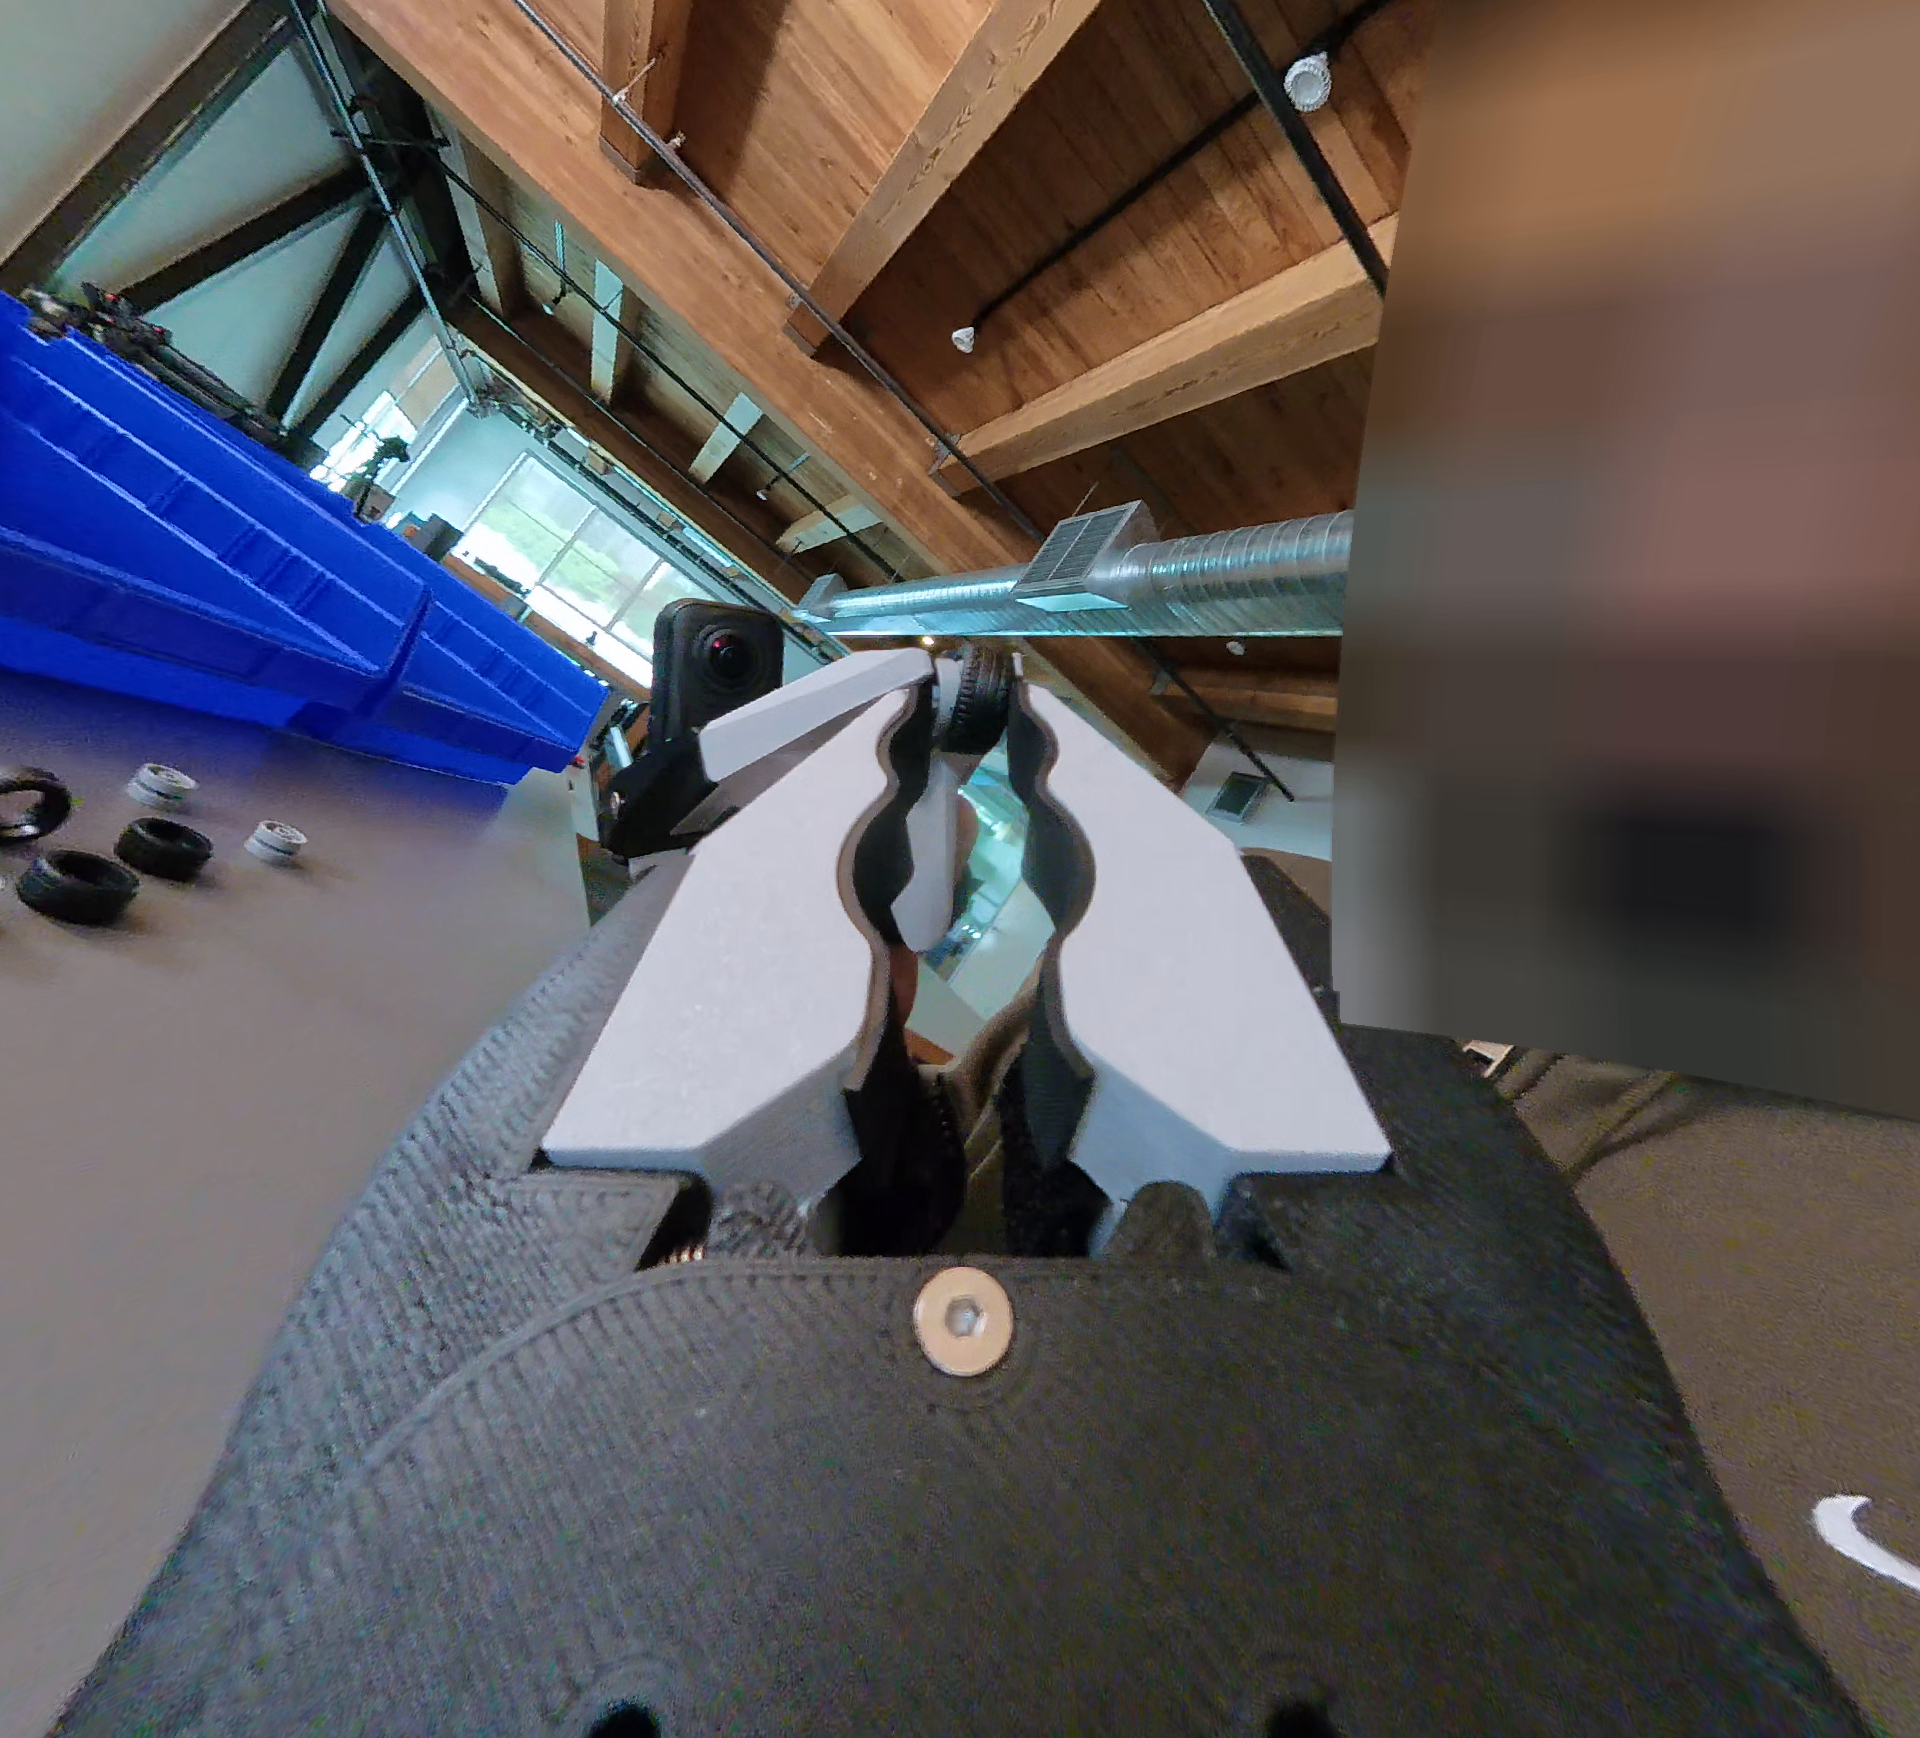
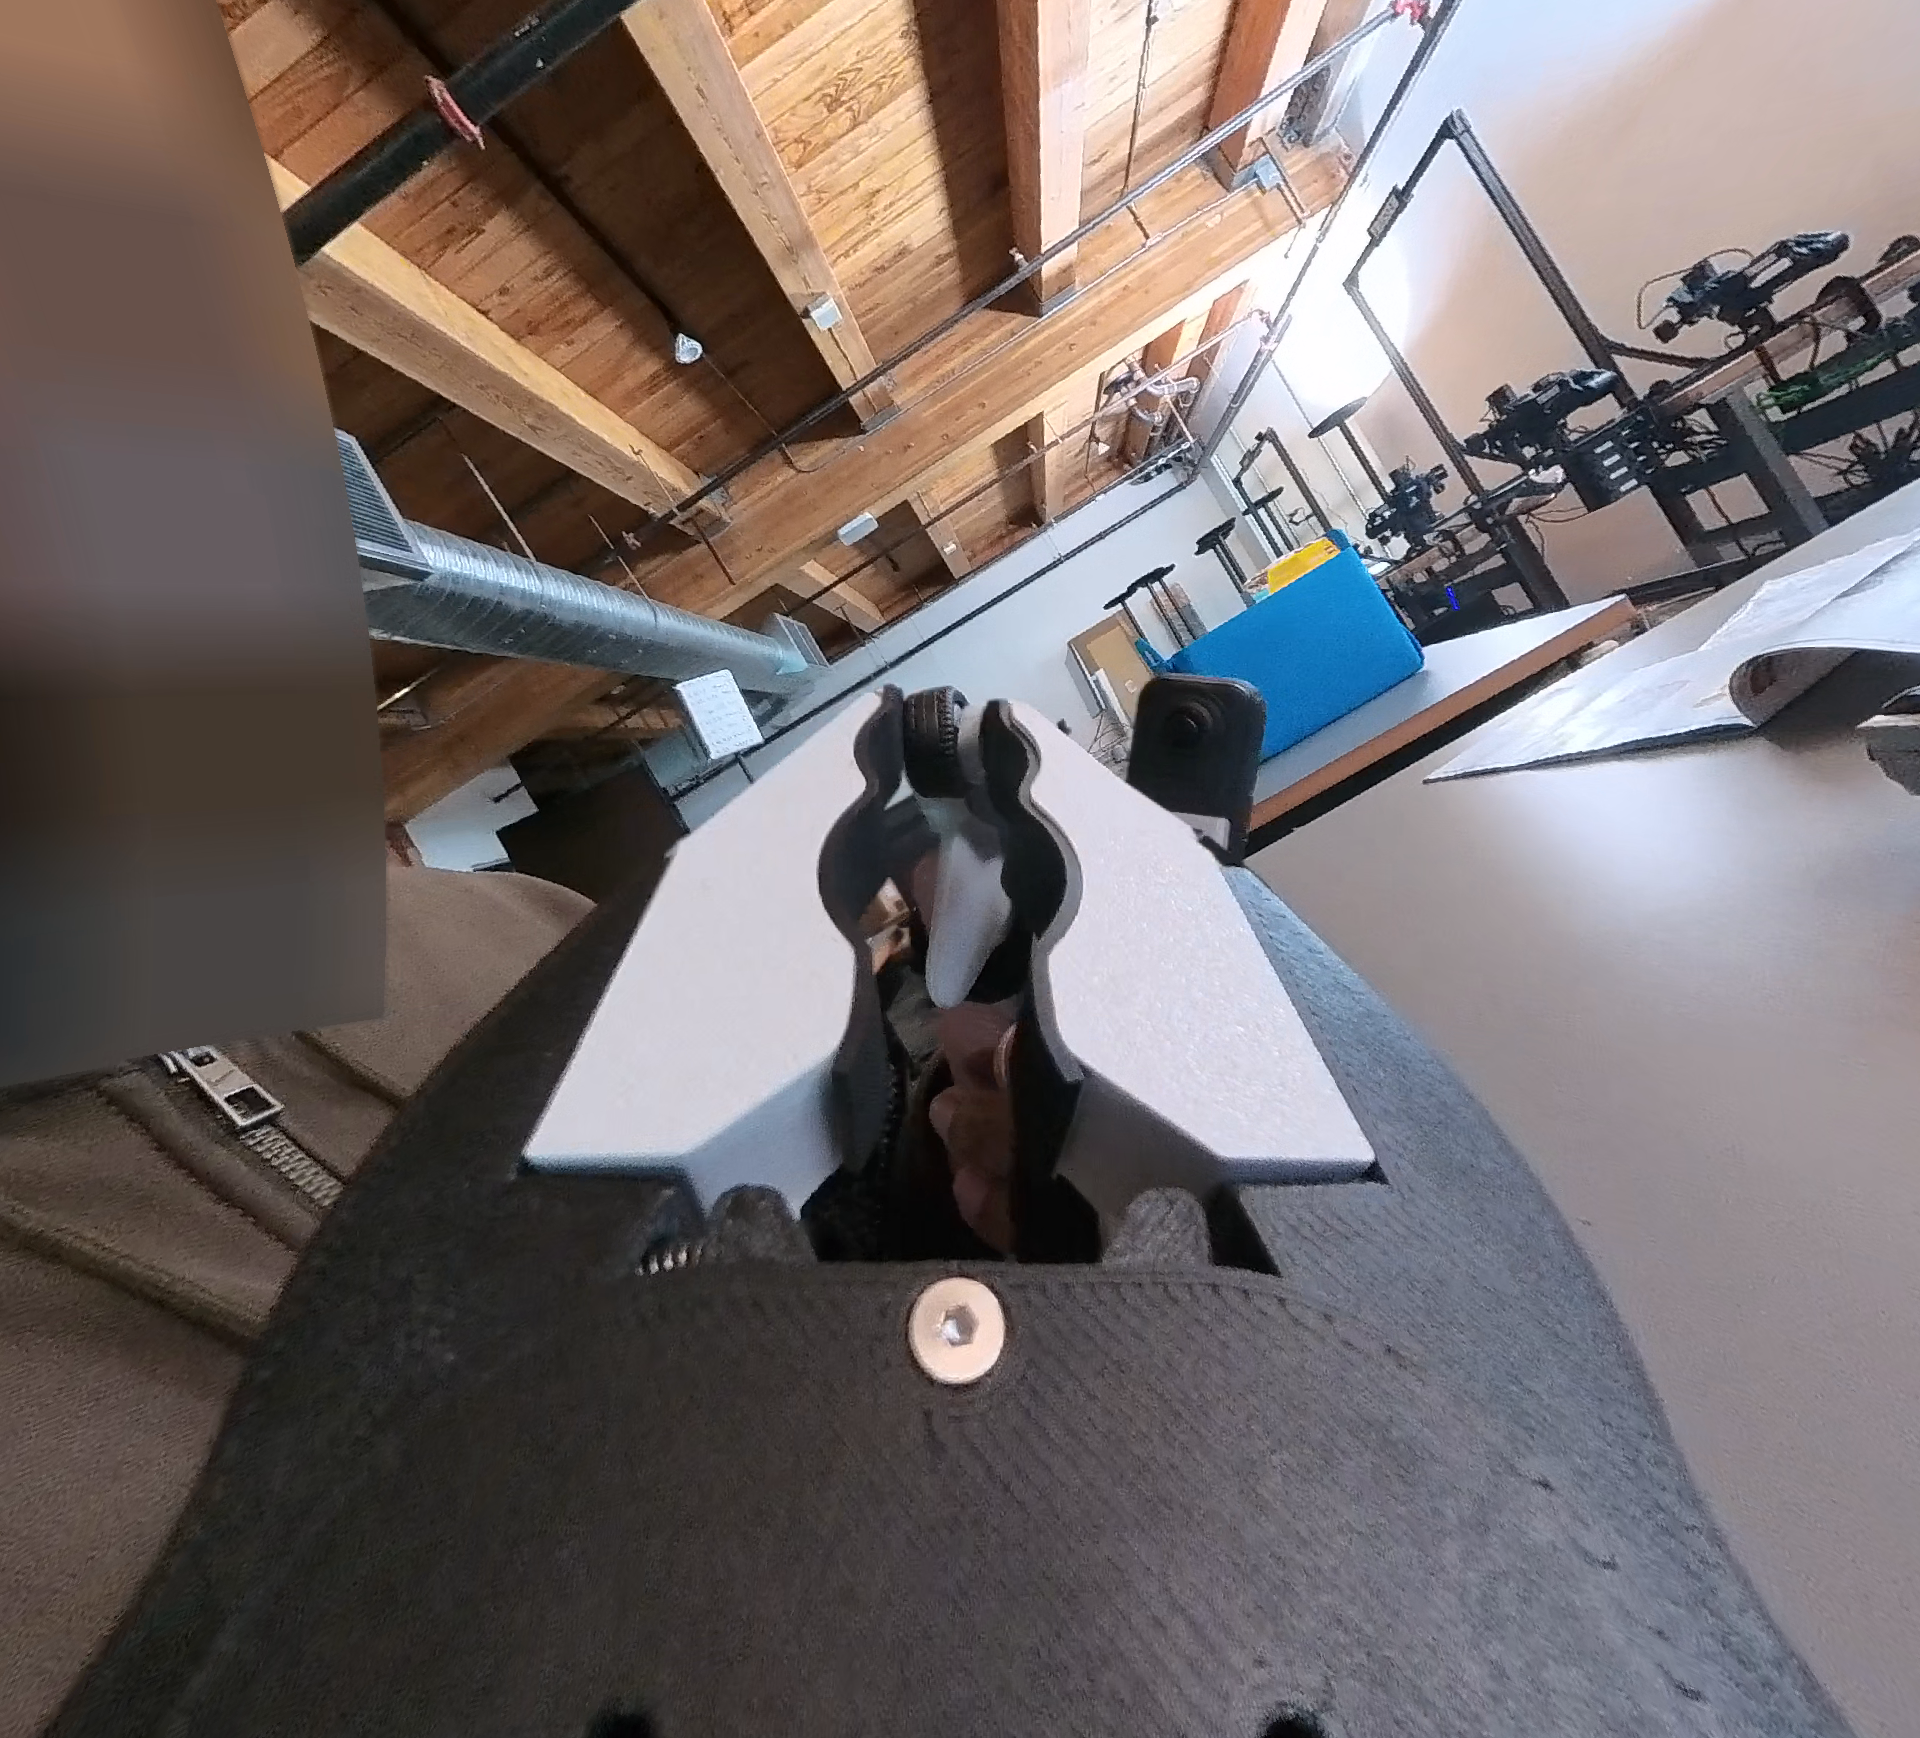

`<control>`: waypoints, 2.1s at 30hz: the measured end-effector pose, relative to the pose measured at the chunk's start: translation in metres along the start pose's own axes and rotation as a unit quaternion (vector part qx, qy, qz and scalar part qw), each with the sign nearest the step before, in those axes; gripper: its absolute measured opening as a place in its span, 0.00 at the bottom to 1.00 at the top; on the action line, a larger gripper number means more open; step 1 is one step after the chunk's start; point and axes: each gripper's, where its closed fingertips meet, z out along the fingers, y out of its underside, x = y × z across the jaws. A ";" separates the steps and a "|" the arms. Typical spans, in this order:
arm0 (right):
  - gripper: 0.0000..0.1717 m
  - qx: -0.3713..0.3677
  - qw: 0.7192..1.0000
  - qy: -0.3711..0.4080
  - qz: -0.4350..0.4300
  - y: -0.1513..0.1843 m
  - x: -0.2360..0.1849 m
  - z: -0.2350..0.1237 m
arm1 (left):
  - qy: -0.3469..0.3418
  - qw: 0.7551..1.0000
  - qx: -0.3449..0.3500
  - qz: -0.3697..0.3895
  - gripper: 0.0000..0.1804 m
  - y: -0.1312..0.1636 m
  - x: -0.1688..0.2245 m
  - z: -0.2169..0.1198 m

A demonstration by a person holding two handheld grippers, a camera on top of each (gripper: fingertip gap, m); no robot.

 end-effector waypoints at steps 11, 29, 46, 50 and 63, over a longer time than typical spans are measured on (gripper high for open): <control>0.09 -0.026 0.998 -0.001 -0.060 0.003 -0.008 -0.001 | 0.051 0.997 0.003 -0.066 0.08 0.004 0.007 0.001; 0.07 -0.007 0.980 0.093 -0.178 0.004 0.005 -0.001 | -0.038 0.996 0.047 0.060 0.07 -0.011 -0.005 -0.003; 0.03 0.043 0.999 0.003 -0.026 -0.001 0.002 -0.005 | -0.009 0.998 0.049 0.031 0.07 -0.003 -0.004 -0.001; 0.02 0.036 0.996 0.050 -0.067 -0.002 0.011 -0.009 | -0.039 0.995 0.039 0.082 0.07 -0.006 -0.005 -0.003; 0.15 -0.060 0.955 0.092 -0.275 0.011 0.000 -0.004 | -0.125 0.940 -0.088 0.304 0.07 0.013 -0.005 -0.002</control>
